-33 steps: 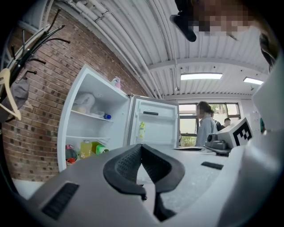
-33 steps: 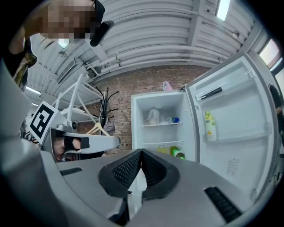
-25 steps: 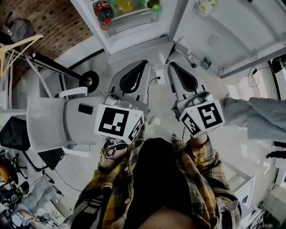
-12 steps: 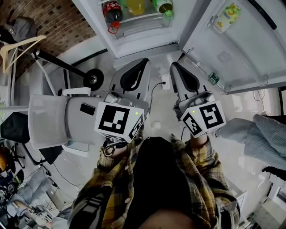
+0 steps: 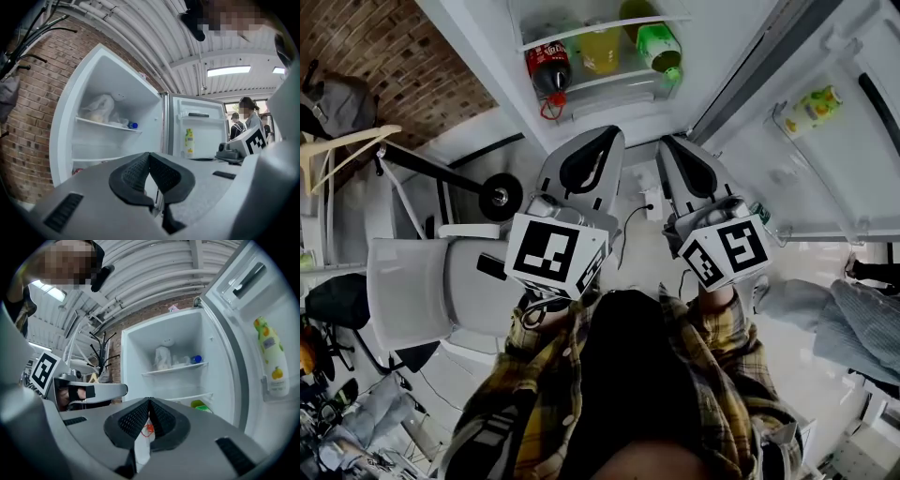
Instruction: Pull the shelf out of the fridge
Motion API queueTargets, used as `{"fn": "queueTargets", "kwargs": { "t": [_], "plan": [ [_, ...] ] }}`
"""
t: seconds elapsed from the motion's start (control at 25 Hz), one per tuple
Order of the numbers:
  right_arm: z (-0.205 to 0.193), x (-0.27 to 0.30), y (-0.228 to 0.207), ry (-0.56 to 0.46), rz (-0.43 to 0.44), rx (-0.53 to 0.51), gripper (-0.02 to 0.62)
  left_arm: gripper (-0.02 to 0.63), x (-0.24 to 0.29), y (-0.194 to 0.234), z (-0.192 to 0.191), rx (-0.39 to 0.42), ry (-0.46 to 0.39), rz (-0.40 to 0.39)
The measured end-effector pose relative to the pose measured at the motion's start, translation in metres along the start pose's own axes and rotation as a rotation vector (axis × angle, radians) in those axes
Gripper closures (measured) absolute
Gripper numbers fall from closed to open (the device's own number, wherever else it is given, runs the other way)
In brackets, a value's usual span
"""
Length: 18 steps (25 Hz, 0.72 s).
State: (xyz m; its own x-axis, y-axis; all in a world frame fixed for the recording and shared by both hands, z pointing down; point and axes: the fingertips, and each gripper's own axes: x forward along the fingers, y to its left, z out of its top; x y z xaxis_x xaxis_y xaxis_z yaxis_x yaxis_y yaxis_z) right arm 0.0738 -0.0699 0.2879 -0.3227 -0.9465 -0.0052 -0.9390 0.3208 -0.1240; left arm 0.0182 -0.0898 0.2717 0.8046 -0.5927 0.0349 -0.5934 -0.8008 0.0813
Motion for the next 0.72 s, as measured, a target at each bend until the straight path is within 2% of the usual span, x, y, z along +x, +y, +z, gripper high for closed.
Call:
{"fn": "queueTargets", "kwargs": {
  "t": [0.36, 0.72],
  "plan": [
    [0.000, 0.075, -0.020, -0.006, -0.019, 0.035, 0.577, 0.603, 0.025, 0.065, -0.003, -0.005, 0.035, 0.005],
    [-0.008, 0.108, -0.046, 0.010, 0.042, 0.078, 0.577, 0.603, 0.056, 0.088, -0.012, -0.024, 0.049, 0.068]
  ]
}}
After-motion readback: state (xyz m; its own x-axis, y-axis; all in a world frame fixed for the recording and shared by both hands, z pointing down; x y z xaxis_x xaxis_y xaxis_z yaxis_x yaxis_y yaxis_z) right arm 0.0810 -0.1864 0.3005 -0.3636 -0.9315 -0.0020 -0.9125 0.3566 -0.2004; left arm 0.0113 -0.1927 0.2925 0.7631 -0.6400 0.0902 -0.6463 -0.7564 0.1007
